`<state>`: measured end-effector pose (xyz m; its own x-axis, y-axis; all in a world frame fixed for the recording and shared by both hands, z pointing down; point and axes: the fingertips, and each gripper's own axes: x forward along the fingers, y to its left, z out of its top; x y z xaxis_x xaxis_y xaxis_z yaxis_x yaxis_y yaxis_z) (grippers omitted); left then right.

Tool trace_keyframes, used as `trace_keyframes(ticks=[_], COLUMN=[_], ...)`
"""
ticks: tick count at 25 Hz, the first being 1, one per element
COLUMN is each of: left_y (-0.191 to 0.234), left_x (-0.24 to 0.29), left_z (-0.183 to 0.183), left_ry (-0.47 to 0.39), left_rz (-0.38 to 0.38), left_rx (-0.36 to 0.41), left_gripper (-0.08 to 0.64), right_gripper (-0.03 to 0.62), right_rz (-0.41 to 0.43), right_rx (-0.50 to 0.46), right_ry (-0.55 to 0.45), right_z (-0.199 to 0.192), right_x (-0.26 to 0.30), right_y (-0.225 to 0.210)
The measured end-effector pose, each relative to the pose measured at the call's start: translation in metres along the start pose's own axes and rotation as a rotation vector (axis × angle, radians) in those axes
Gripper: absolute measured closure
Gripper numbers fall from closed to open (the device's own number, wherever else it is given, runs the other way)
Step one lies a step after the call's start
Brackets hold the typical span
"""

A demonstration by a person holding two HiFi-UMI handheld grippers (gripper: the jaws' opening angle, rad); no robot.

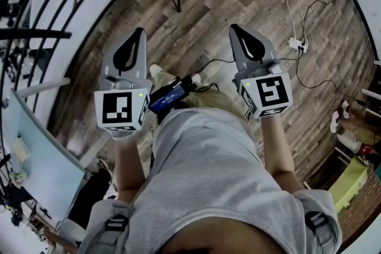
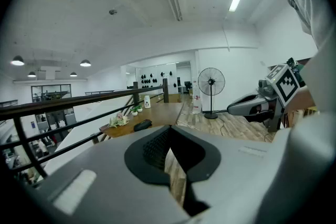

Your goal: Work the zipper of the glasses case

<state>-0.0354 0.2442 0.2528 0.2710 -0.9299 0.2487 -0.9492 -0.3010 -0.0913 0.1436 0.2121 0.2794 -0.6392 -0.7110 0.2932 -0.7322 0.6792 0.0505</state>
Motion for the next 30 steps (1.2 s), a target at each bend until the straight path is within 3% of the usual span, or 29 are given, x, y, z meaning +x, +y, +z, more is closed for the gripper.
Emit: trace_keyframes(ticks=[15,20,24,27,30], left_y=[-0.001,0.005,0.003,0.003,0.003], left_x=[-0.003,-0.006,-0.002,-0.001,-0.001], left_z=[-0.019,-0.022,-0.025,-0.027,-0.026], left_ry=[0.052,0.064,0.087,0.087,0.080], left_rz=[-0.015,0.022,0.015,0.015,0.012], left_rx=[-0.015,-0.017,-0.025,-0.029,-0.043], left_gripper=[0.545,0.549,0.476,0.465,0.463], right_gripper=[0.591,0.591,0.588,0.480,0.464], right_rz=[0.011,0.036,0.041,0.057,0.054], right_rx=[0.011,0.050,0.036,0.044,0.044], right_ry=[0.015,0.007,0.016,0.017,0.014], right_z=[-0.007,-0.006,-0.008,-0.009,-0.011], right_x=[0.000,-0.001,0.002,0.004,0.003], right_y=[0.004,0.009,0.012,0.015,0.015])
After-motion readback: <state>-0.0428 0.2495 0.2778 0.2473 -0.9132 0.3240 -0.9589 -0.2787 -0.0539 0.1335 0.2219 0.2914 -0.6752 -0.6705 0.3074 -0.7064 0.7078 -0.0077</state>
